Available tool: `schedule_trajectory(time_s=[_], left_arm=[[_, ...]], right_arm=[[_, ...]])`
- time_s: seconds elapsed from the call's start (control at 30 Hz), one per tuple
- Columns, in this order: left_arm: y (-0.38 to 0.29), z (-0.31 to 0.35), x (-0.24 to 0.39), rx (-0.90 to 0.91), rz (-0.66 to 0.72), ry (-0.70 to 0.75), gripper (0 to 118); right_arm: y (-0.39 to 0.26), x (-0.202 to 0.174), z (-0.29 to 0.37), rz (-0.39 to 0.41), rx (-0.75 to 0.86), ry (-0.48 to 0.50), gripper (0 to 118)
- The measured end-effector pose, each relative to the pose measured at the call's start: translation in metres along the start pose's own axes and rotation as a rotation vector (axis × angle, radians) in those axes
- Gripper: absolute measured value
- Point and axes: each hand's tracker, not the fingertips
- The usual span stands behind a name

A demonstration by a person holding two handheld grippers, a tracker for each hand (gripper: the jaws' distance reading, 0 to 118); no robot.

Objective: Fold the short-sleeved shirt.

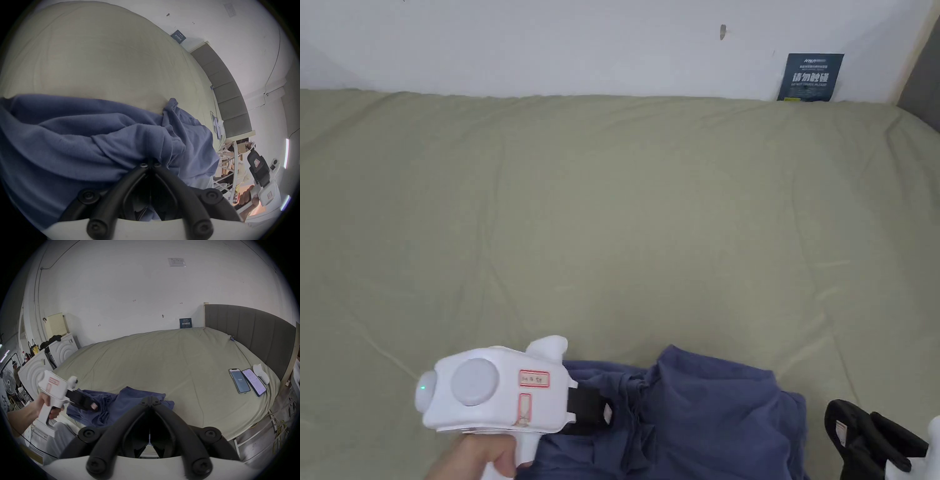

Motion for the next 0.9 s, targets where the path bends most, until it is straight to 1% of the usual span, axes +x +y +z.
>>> schedule_trajectory(time_s=[0.07,0.13,0.2,0.23,0.3,0.4,0.43,0.47,0.5,0.53,0.57,0.6,0.63,0.67,0.73,0.8,0.87,0.9], left_arm=[[-0.001,0.044,-0.007,0.040,-0.015,0.018,0],[-0.007,0.084,-0.024,0.108,0.001,0.045,0],[-0.013,0.115,-0.046,0.153,0.039,0.128,0],[-0.016,0.126,-0.059,0.176,0.049,0.177,0],[-0.019,0.133,-0.077,0.183,0.090,0.226,0],[-0.020,0.129,-0.096,0.170,0.119,0.164,0],[-0.018,0.123,-0.097,0.161,0.133,0.123,9],[-0.017,0.119,-0.099,0.167,0.140,0.103,45],[-0.016,0.116,-0.100,0.163,0.132,0.076,91],[-0.014,0.109,-0.100,0.156,0.124,0.064,118],[-0.009,0.100,-0.107,0.121,0.113,0.032,116],[-0.005,0.096,-0.108,0.196,0.099,-0.010,116],[-0.005,0.089,-0.110,0.135,0.132,0.001,116],[-0.002,0.080,-0.112,0.108,0.155,-0.021,115],[-0.001,0.068,-0.115,0.086,0.165,-0.039,112],[-0.001,0.053,-0.118,0.067,0.184,-0.071,111],[0.000,0.051,-0.120,0.103,0.190,-0.158,111],[0.001,0.049,-0.121,0.092,0.202,-0.182,111]], right_arm=[[0.003,-0.005,-0.002,0.017,-0.004,0.008,0],[0.004,-0.010,-0.004,0.030,-0.004,0.019,0],[0.006,-0.013,-0.005,0.025,-0.001,0.044,0],[0.007,-0.015,-0.005,0.010,0.001,0.062,0],[0.008,-0.018,-0.008,-0.007,-0.003,0.078,0],[0.011,-0.023,-0.010,-0.004,-0.010,0.078,0],[0.011,-0.024,-0.010,-0.002,-0.014,0.078,0],[0.012,-0.024,-0.010,-0.002,-0.015,0.077,0],[0.012,-0.024,-0.010,0.000,-0.014,0.075,0],[0.013,-0.024,-0.009,0.004,-0.014,0.072,0],[0.014,-0.024,-0.010,0.008,-0.015,0.067,0],[0.015,-0.024,-0.010,0.009,-0.015,0.061,0],[0.016,-0.023,-0.010,0.009,-0.015,0.058,0],[0.017,-0.023,-0.010,0.009,-0.018,0.055,0],[0.017,-0.022,-0.010,0.009,-0.020,0.047,0],[0.017,-0.021,-0.010,0.010,-0.025,0.040,0],[0.017,-0.020,-0.010,0.003,-0.034,0.039,0],[0.017,-0.019,-0.010,-0.013,-0.036,0.046,0]])
